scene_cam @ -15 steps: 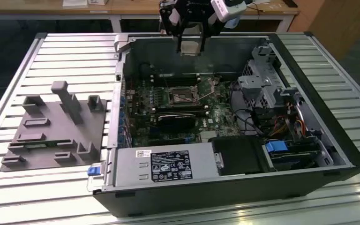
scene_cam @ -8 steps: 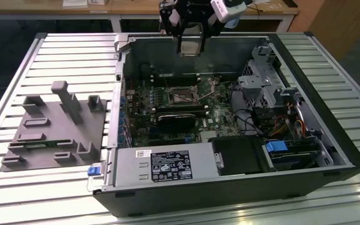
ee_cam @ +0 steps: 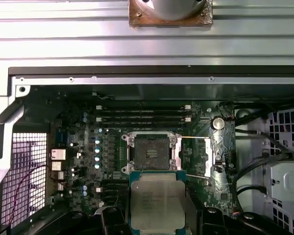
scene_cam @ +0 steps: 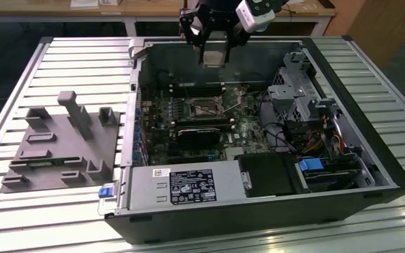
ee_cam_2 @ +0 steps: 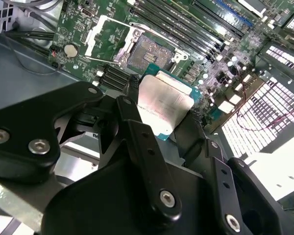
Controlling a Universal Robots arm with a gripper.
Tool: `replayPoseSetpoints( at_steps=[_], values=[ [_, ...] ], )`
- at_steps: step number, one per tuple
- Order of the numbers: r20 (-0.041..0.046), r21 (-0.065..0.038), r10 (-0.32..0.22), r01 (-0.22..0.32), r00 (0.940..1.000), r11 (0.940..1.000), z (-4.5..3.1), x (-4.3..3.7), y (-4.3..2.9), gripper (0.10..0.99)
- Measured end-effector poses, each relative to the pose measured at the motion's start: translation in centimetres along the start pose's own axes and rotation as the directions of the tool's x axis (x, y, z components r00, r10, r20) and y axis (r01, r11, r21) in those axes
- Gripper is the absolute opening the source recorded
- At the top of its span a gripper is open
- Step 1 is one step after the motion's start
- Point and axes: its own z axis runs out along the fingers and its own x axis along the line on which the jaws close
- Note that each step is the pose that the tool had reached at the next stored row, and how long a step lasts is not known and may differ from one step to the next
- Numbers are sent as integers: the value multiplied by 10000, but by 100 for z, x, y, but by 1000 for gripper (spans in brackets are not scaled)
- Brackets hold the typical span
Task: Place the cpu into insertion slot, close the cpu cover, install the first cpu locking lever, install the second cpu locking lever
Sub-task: 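Place the cpu into insertion slot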
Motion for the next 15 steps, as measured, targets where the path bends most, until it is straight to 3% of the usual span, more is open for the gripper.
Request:
replayPoseSetpoints(
  at_steps=[15],
  values=[
    [34, -2, -3, 3, 10000, 10000, 164, -3, -15, 537]
  ],
)
